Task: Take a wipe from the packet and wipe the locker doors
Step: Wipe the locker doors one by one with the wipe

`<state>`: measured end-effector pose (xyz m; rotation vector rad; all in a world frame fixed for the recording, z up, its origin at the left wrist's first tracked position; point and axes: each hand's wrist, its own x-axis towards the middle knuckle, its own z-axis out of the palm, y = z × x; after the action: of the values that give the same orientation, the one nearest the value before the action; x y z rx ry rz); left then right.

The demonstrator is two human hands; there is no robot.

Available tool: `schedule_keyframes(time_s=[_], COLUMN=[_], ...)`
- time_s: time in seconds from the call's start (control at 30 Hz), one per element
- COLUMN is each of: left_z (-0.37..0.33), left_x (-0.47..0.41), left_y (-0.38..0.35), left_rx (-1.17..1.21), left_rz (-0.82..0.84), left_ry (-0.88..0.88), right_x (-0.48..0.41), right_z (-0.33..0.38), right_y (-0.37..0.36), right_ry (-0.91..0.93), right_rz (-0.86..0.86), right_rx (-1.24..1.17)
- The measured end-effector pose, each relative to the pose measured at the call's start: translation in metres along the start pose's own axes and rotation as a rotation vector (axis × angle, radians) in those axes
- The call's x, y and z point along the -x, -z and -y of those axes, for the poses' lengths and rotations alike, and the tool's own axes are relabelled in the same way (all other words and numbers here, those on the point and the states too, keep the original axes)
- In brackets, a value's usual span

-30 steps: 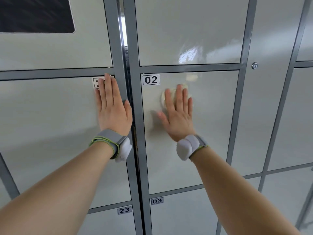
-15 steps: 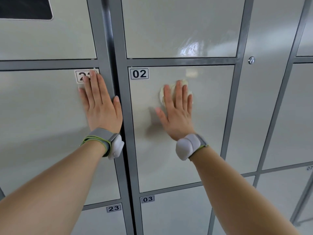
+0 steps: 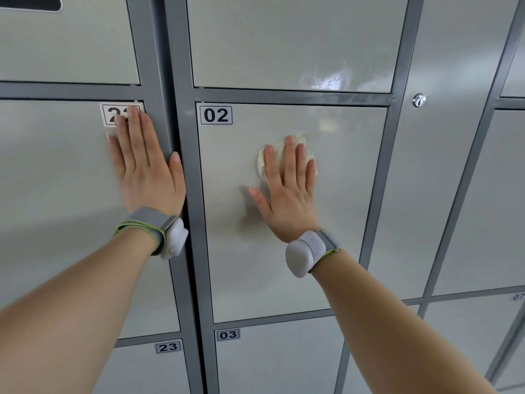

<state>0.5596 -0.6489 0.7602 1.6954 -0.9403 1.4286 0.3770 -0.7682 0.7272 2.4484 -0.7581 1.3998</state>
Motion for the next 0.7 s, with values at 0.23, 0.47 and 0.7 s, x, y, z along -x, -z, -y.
schedule_keyframes(time_s=[0.23, 0.47, 0.7], left_z=[-0.001, -0.003, -0.005], left_x=[0.001, 0.002, 0.001], left_y=[-0.001, -0.001, 0.001], left_rx=[-0.019, -0.033, -0.036], left_rz=[-0.011, -0.008, 0.014], left_ry=[0.004, 0.014, 0.029], right_x=[-0.03, -0.005, -0.005], right_z=[-0.027, -0.026, -0.046], right_y=[0.021, 0.01, 0.015], right_ry=[-0.163, -0.073, -0.047], right_rz=[-0.097, -0.042, -0.064], right_rx=[0.009, 0.011, 0.059])
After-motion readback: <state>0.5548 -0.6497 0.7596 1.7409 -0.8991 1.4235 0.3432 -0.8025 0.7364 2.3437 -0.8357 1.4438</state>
